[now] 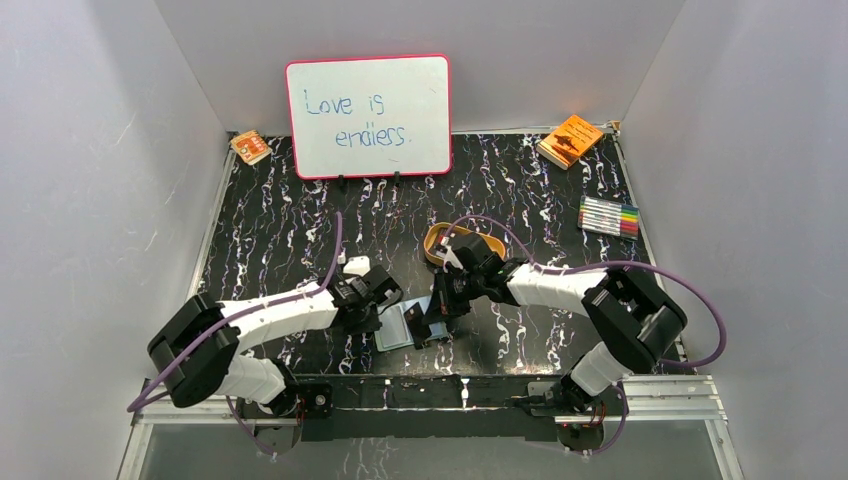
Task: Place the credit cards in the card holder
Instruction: Insert the credit card into the card holder.
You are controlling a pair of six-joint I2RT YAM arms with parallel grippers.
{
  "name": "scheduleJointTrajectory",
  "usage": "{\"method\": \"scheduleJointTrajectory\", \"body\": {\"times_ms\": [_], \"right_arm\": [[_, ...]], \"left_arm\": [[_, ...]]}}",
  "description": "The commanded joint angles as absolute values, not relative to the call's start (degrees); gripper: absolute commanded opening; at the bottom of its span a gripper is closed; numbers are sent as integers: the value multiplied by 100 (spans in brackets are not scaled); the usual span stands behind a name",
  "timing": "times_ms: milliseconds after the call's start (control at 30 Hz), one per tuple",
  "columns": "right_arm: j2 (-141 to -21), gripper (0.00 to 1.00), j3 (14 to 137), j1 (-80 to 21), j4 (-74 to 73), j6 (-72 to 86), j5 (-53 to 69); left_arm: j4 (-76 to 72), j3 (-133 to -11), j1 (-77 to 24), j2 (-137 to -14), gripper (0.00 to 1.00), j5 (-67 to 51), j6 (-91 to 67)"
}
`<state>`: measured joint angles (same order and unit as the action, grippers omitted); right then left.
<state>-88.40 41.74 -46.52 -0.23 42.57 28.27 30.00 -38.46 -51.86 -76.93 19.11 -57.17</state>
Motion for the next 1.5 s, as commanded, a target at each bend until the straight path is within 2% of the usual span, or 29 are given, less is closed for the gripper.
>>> {"method": "scheduleJointTrajectory", "body": {"times_ms": [0, 500, 900, 1467], "right_arm": [[-8906, 0, 4131, -4654, 252, 4395, 2927], [-9133, 0, 4122, -4652, 557, 4653, 2998], [-9080, 0, 3914, -4653, 666, 4952, 2381], [-9159, 0, 3728, -4656, 1003, 5300, 2147]], "left_arm": [[2884, -3859, -5142, -7932, 24, 1891, -5581], [2742, -3901, -5140, -8121, 21, 1778, -5472], [2681, -3825, -5133, -8055, 20, 1688, -5473], [2574, -3748, -5138, -8068, 18, 1529, -5511]]}}
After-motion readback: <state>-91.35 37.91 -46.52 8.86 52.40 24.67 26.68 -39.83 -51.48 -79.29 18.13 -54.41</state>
